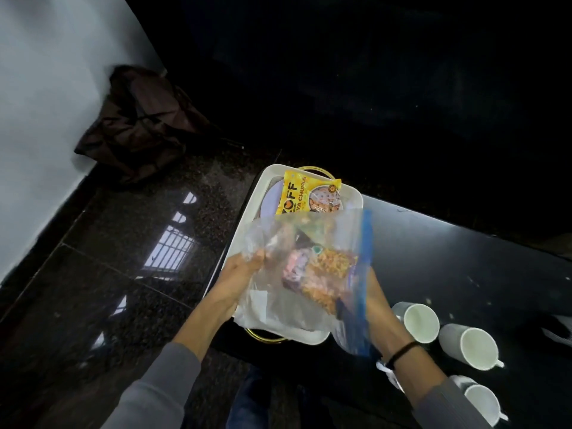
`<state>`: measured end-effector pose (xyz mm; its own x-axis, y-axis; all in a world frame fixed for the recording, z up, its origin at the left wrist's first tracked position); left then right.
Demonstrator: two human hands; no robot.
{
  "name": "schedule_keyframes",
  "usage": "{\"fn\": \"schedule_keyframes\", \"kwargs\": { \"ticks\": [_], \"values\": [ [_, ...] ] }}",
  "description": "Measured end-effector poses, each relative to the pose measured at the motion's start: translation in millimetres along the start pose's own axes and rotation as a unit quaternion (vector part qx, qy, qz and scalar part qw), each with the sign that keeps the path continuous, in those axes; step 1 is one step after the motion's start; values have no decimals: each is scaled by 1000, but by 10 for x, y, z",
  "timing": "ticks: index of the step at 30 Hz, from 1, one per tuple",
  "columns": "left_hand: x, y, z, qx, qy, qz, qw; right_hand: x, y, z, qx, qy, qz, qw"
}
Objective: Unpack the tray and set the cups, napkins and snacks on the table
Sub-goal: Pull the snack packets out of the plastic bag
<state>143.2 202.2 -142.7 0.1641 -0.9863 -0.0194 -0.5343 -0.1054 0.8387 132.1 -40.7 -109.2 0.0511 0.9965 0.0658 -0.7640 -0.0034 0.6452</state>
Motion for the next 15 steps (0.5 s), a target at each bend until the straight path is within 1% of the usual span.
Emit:
{"fn": "schedule_keyframes", "kwargs": {
  "ticks": [2, 3, 5, 7, 9, 12, 15],
  "values": [
    [-136, -31, 34, 0, -1, -71, 997, -7, -57, 215, -67, 29, -16, 997],
    [-181, -37, 47, -5, 2, -94, 996, -31, -56, 310, -98, 48, -17, 994],
    [-263, -51, 81, -17, 25, -129, 991, -97, -60, 388, -139, 40, -20, 989],
    [-346, -49, 96, -27, 66, -159, 985, -181, -38, 403, -146, 37, -38, 988],
    [-394, -42, 100, -29, 104, -173, 979, -230, -13, 423, -157, 65, -60, 984],
    [-473, -23, 99, -25, 171, -193, 966, -332, 50, 366, -186, 70, -118, 973],
    [-591, -19, 115, -36, 247, -224, 942, -410, 118, 288, -192, 82, -183, 961]
  ]
}}
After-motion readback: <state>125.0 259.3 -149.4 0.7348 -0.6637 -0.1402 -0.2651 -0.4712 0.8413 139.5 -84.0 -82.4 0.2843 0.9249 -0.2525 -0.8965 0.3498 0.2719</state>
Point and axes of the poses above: each hand's wrist, its own y-axis away from the middle knuckle, its own x-axis out of the palm, z = x × y, the point moved 8 cm from there along -y, towards the middle knuckle, and after that the axes turned 10 degrees about -x, right-handed, at the moved point
